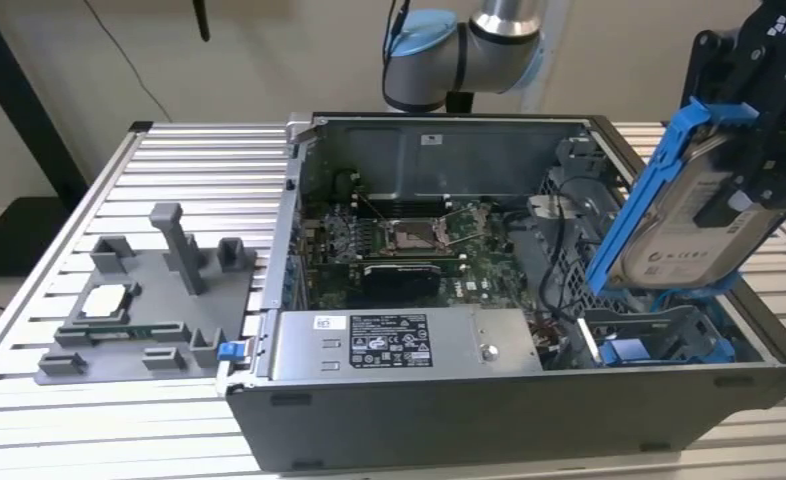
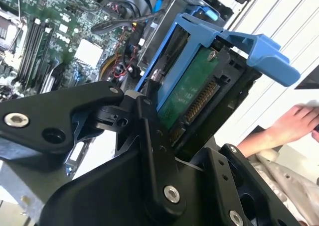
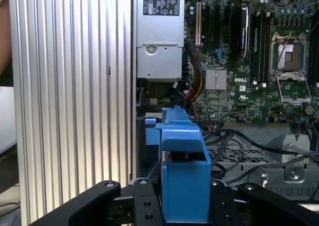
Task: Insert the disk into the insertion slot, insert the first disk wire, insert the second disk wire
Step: 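Insert the disk into the insertion slot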
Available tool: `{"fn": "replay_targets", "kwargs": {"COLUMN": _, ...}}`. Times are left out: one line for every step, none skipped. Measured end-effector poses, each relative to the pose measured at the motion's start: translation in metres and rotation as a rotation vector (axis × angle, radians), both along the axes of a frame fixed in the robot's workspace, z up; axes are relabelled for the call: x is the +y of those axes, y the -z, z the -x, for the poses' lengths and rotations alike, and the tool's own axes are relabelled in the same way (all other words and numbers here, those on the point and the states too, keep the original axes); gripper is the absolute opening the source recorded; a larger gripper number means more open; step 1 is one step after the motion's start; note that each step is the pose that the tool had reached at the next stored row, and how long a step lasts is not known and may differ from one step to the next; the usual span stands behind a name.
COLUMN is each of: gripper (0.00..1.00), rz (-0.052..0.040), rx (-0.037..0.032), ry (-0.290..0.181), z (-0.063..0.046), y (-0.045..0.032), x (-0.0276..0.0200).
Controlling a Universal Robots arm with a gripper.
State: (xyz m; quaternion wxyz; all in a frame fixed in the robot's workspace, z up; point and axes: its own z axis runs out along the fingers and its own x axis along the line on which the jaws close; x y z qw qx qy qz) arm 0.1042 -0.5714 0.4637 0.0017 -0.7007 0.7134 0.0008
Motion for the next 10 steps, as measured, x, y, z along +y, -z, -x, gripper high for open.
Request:
{"fn": "replay_targets", "kwargs": {"gripper": 0.0, "rz": 0.0, "rx": 0.0, "ry": 0.0, "z": 0.0, "y": 0.0004, "x": 0.0}}
{"fn": "replay_targets", "kwargs": {"gripper": 0.0, "rz": 0.0, "rx": 0.0, "ry": 0.0, "z": 0.0, "y": 0.0007, "x": 0.0}}
{"fn": "replay_targets", "kwargs": {"gripper": 0.0, "rz": 0.0001, "rx": 0.0, "ry": 0.0, "z": 0.0, "y": 0.001, "x": 0.0}}
{"fn": "replay_targets", "kwargs": {"gripper": 0.0, "rz": 0.0, "rx": 0.0, "ry": 0.0, "z": 0.0, "y": 0.0013, "x": 0.0}}
{"fn": "replay_targets", "kwargs": {"gripper": 0.0, "rz": 0.0002, "rx": 0.0, "ry": 0.0, "z": 0.0, "y": 0.0014, "x": 0.0}}
{"fn": "replay_targets", "kwargs": {"gripper": 0.0, "rz": 0.0002, "rx": 0.0, "ry": 0.0, "z": 0.0, "y": 0.0014, "x": 0.0}}
{"fn": "replay_targets", "kwargs": {"gripper": 0.0, "rz": 0.0002, "rx": 0.0, "ry": 0.0, "z": 0.0, "y": 0.0014, "x": 0.0}}
{"fn": "replay_targets", "kwargs": {"gripper": 0.0, "rz": 0.0, "rx": 0.0, "ry": 0.0, "z": 0.0, "y": 0.0015, "x": 0.0}}
{"fn": "replay_targets", "kwargs": {"gripper": 0.0, "rz": 0.0001, "rx": 0.0, "ry": 0.0, "z": 0.0, "y": 0.0015, "x": 0.0}}
{"fn": "replay_targets", "kwargs": {"gripper": 0.0, "rz": 0.0001, "rx": 0.0, "ry": 0.0, "z": 0.0, "y": 0.0015, "x": 0.0}}
